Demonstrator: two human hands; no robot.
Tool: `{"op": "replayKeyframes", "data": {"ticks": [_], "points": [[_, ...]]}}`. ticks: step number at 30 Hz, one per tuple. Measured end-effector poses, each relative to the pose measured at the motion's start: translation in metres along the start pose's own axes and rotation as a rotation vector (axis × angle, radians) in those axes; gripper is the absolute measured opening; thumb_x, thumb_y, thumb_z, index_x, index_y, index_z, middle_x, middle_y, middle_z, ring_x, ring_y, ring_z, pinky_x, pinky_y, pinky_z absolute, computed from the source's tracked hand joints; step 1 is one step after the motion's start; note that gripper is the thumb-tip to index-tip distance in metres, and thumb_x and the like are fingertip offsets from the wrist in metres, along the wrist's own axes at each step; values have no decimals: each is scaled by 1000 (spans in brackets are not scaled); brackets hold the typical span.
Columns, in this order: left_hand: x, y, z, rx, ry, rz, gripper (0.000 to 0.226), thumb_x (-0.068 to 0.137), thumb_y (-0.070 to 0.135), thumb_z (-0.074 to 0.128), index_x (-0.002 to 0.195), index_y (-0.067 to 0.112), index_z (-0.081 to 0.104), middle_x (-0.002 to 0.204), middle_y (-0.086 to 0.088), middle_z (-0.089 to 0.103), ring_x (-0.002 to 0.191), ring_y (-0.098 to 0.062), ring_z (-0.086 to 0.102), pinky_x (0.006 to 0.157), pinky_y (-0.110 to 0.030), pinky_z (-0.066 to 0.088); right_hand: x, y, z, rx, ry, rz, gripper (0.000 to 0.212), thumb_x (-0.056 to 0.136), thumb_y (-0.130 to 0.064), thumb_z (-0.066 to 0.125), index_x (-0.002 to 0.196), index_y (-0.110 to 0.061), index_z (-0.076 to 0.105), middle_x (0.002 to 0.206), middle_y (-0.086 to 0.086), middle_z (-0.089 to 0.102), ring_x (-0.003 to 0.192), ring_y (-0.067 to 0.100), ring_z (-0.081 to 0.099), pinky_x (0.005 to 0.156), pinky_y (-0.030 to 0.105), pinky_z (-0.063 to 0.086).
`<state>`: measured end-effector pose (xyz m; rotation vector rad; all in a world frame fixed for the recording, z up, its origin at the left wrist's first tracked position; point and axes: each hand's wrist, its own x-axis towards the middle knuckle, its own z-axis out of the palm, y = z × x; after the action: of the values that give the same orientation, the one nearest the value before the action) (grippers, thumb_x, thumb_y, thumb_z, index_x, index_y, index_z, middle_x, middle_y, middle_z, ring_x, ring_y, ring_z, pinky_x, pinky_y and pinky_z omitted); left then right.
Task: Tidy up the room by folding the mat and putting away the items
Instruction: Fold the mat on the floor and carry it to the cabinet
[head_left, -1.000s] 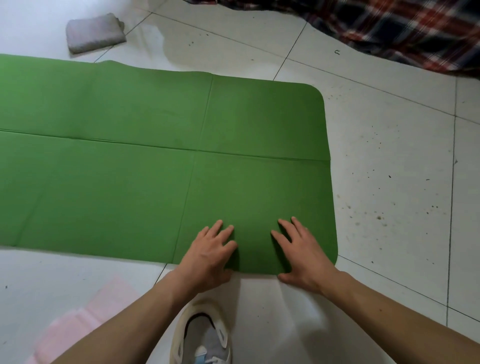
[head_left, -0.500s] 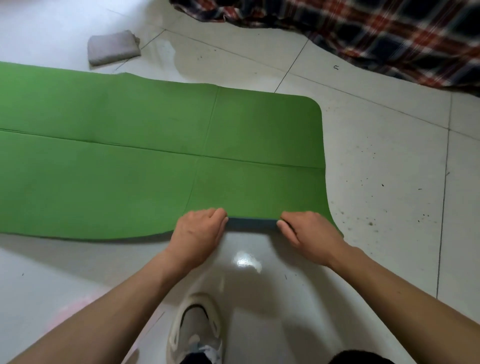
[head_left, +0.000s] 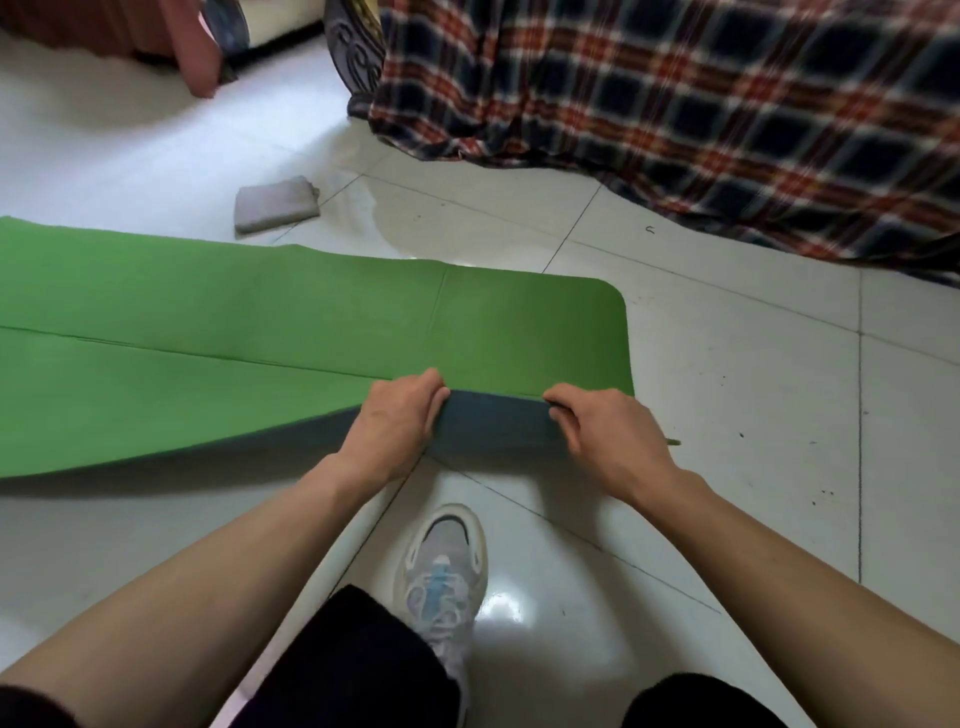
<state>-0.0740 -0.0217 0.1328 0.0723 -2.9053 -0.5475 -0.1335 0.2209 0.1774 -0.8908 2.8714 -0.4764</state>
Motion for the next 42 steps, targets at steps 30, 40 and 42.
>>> {"op": "replayKeyframes", "data": {"ticks": [30, 40, 42], "points": [[274, -79, 91, 54, 139, 392, 41, 94, 48, 53, 93, 7, 61, 82, -7, 56, 76, -27, 51, 75, -39, 39, 236, 95, 34, 56, 214, 426, 23, 104, -31, 45, 113, -23, 66, 96, 7, 73, 83, 32, 62, 73, 39, 53], [341, -89, 130, 172, 78, 177, 42, 95, 45, 50, 119, 12, 61, 106, -7, 64, 99, -30, 56, 92, -42, 38, 326, 148, 44, -227, 215, 268, 26, 102, -28, 47, 104, -21, 71, 91, -1, 73, 95, 25, 52, 84, 38, 31], [341, -83, 135, 182, 70, 116, 49, 93, 39, 57, 133, 10, 54, 125, -9, 61, 115, -30, 54, 102, -43, 36, 341, 155, 44, -261, 234, 258, 26, 102, -28, 47, 96, -21, 72, 87, -3, 71, 95, 23, 47, 82, 35, 27]]}}
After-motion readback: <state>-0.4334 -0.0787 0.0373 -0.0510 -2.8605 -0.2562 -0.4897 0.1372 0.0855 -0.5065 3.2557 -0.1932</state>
